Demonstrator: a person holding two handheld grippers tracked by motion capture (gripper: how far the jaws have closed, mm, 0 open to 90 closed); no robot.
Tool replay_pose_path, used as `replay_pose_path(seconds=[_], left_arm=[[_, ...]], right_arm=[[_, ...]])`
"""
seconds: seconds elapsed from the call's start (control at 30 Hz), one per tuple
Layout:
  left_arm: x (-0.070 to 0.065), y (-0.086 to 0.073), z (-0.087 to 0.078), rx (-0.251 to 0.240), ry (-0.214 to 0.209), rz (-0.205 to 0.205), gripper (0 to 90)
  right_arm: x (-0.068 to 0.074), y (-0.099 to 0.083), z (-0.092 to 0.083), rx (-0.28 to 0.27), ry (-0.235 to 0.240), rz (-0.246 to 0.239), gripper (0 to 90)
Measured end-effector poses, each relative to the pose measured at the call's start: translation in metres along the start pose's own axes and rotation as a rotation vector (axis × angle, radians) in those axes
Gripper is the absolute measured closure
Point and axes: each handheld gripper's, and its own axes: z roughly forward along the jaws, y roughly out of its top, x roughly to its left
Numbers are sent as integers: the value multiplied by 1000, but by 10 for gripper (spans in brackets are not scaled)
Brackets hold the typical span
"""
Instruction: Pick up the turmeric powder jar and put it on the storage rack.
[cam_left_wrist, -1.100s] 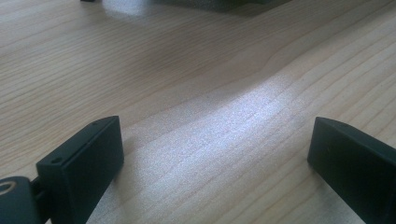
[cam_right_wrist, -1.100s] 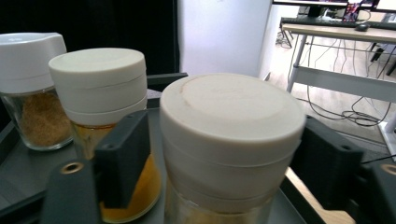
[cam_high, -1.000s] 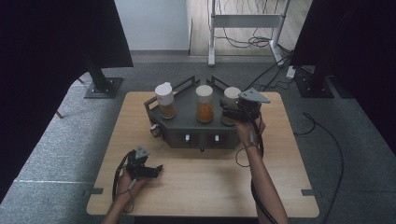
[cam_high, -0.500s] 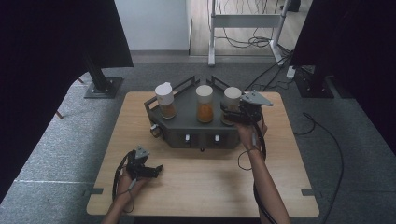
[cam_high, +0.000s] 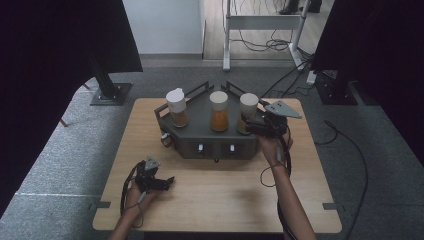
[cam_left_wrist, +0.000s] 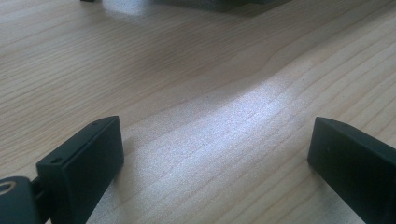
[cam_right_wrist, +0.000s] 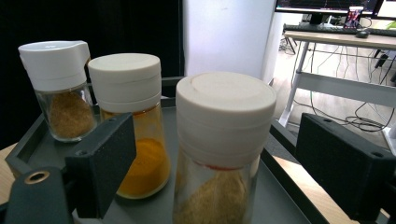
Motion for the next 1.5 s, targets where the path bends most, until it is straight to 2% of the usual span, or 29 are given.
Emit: replay_pose_path(seconds=[0.27,0.53,0.8,1.0,1.5], left_arm=[[0,0,0,0,0,0,32],[0,0,0,-1,0,-1,33],[0,0,0,-1,0,-1,32],[0,0,0,-1,0,-1,32],[0,0,0,-1,0,-1,33]], right_arm=[[-1,-3,-12,-11,4,12,95],[7,-6,-27,-23,-14,-35,55],[9,-14,-37,-32,-8,-8,21],[11,-19,-48,-47,-10,-25,15],[20,-28,-80,-59,25,-74,25]])
